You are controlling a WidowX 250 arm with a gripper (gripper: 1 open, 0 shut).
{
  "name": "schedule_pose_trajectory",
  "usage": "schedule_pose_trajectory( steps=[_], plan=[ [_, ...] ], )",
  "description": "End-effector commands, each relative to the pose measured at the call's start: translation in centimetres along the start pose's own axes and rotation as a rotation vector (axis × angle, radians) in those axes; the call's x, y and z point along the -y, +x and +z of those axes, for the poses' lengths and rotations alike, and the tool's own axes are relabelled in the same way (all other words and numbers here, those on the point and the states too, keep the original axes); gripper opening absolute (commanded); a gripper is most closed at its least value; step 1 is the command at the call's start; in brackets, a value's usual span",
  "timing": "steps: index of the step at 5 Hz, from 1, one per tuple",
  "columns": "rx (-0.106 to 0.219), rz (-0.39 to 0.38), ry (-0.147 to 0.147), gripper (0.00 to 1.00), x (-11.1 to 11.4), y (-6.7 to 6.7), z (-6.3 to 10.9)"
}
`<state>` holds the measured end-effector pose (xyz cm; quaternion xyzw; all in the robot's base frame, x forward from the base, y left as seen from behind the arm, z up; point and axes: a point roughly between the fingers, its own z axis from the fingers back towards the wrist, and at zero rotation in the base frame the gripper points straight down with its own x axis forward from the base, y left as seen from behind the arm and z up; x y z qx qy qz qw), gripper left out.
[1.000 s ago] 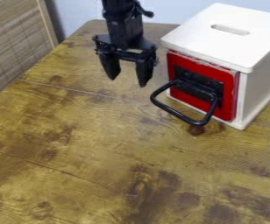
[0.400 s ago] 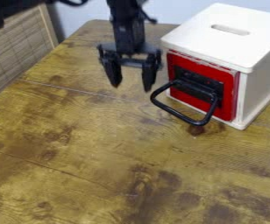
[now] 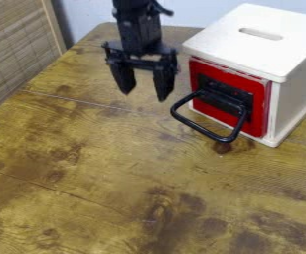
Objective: Close the drawer
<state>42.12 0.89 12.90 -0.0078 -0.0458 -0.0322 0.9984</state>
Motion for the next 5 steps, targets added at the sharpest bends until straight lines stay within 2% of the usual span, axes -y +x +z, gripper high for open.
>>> schedule_pose_trajectory(
  steps=[1,2,3,4,5],
  plan=[
    [0.120,-0.015,0.019,0.00,-0.3,0.2,3.4],
    [0.100,0.011,0.036,1.00,-0.2,0.2,1.5],
    [0.101,-0.030,0.034,0.00,-0.8,0.5,0.7],
    [0.102,-0.064,0.035,0.00,-1.5,0.7,0.1],
    [0.107,-0.077,0.018,1.00,-2.2,1.0,0.0]
  ],
)
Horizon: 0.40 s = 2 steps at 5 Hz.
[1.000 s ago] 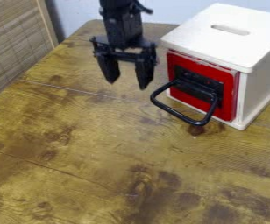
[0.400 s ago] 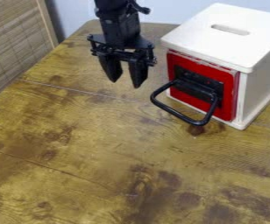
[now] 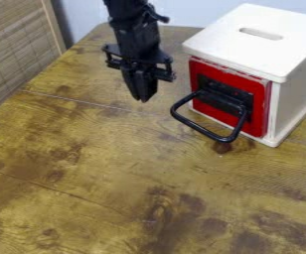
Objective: Close the drawer
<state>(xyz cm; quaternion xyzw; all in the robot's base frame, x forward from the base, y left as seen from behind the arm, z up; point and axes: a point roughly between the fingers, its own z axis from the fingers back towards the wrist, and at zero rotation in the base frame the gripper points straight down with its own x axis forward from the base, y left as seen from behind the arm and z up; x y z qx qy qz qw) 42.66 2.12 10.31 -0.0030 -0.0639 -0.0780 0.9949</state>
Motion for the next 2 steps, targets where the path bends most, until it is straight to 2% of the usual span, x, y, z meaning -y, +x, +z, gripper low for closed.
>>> schedule_pose_trajectory(
  steps=[1,2],
  plan=[
    [0.076,0.043,0.012,1.00,-1.03,0.61,3.46],
    [0.082,0.053,0.020,1.00,-0.90,0.80,3.63]
  ],
)
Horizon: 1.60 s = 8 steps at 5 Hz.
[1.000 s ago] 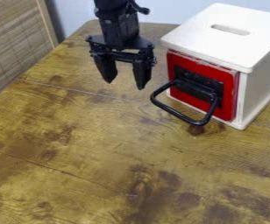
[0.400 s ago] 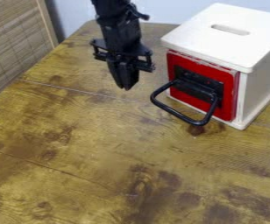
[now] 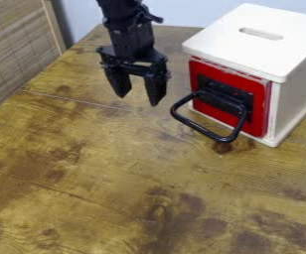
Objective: Close the drawer
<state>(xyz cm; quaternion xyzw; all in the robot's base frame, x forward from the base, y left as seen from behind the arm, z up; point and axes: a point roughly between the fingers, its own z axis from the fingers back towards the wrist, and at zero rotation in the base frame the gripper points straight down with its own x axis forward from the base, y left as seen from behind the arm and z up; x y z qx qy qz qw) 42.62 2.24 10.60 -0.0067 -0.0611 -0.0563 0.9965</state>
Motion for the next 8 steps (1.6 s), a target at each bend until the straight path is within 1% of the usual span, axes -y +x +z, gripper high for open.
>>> schedule_pose_trajectory(
  steps=[1,2,3,4,5,6,7,8],
  plan=[
    [0.089,-0.008,0.031,1.00,-0.6,2.3,3.0],
    [0.074,-0.036,0.037,1.00,-0.4,3.4,2.4],
    [0.068,-0.088,0.032,0.00,-1.1,3.7,2.0],
    [0.064,-0.114,0.020,0.00,-1.9,3.6,2.1],
    [0.064,-0.146,-0.004,1.00,-2.4,3.2,2.9],
    [0.073,-0.131,-0.016,1.00,-2.0,3.1,4.1],
    [0.069,-0.116,-0.018,0.00,-1.1,3.1,4.7],
    [0.065,-0.093,-0.017,0.00,-0.8,3.8,4.4]
  ],
)
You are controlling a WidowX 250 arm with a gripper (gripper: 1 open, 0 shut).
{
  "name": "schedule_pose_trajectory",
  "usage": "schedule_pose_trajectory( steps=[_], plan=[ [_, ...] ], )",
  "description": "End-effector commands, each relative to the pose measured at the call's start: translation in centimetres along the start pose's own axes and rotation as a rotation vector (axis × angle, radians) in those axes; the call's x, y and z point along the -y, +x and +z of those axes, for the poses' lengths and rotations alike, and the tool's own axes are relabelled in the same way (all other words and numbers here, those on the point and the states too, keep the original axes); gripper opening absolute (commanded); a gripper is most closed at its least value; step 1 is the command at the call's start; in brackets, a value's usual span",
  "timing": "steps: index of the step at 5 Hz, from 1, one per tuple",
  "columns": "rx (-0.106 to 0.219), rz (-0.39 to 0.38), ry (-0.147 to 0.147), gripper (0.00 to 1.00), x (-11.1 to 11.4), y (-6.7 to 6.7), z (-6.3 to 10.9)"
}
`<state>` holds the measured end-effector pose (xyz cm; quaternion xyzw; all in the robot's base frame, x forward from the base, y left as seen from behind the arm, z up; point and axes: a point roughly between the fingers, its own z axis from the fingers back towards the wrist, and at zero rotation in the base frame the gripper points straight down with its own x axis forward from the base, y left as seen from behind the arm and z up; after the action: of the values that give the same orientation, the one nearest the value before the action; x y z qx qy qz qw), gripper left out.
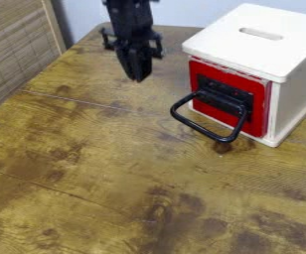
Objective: Close the drawer
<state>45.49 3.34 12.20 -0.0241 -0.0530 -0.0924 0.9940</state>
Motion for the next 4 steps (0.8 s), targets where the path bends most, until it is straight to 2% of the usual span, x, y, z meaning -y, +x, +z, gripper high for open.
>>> schedule_pose_trajectory(
  steps=[1,2,3,4],
  plan=[
    [0.050,-0.030,0.024,1.00,1.2,1.3,2.9],
    [0.028,-0.040,0.018,1.00,1.4,1.6,2.4],
    [0.011,-0.001,0.010,1.00,3.4,0.3,2.5],
    [0.027,0.017,0.007,1.00,4.2,0.1,3.4]
  ],
)
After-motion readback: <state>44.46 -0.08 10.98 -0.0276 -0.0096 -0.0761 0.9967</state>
